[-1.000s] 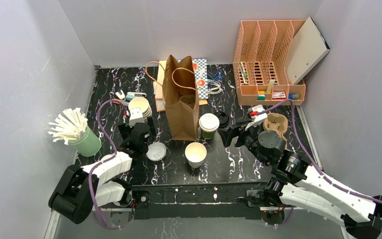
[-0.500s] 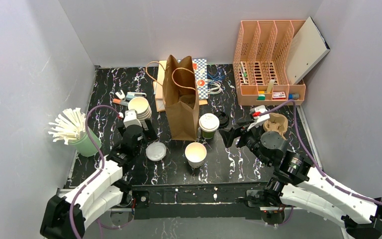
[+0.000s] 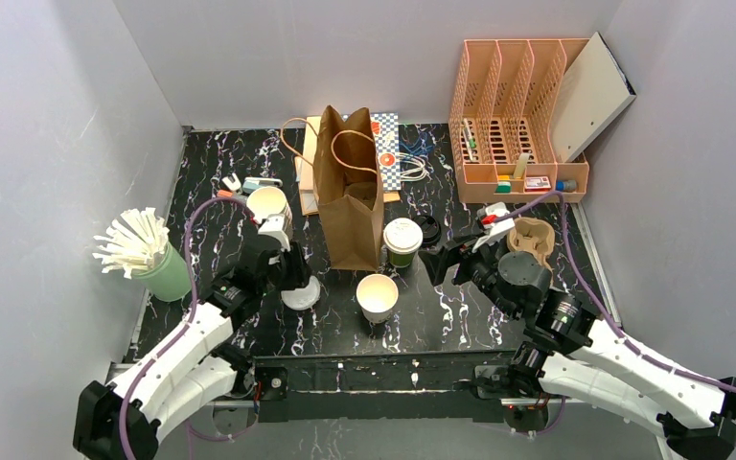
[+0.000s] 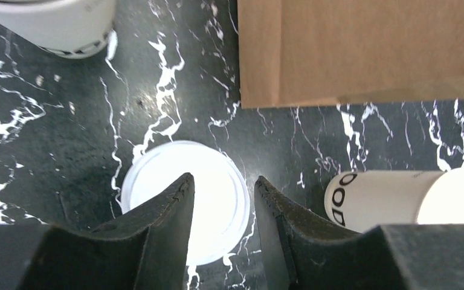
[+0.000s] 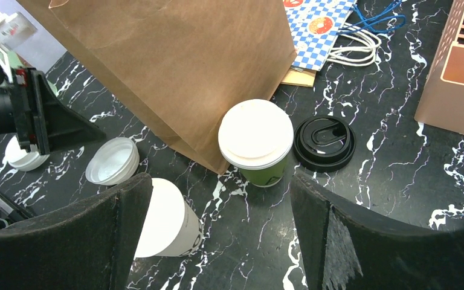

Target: Pack the takeout coffee

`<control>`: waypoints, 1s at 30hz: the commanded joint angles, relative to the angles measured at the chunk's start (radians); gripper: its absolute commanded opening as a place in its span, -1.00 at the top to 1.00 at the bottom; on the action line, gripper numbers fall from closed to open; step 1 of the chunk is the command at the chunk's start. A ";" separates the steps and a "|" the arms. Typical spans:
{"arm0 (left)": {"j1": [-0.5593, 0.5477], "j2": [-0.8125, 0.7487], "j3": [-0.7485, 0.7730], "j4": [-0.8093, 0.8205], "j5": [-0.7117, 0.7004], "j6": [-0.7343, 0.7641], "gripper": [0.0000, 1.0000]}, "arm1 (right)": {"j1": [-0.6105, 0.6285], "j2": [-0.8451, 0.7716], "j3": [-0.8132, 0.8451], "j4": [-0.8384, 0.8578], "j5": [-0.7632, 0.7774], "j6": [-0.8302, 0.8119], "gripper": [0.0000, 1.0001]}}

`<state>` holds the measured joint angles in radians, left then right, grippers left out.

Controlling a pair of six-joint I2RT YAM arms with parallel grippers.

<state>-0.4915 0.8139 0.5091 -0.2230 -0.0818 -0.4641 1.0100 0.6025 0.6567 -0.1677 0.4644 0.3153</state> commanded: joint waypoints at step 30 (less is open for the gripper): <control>-0.200 0.261 0.077 -0.076 -0.055 0.052 0.68 | 0.005 -0.029 0.008 0.034 0.009 -0.001 -0.86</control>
<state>-0.6849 1.0721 0.5529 -0.2649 -0.1158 -0.4259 1.0100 0.5823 0.6567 -0.1673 0.4656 0.3153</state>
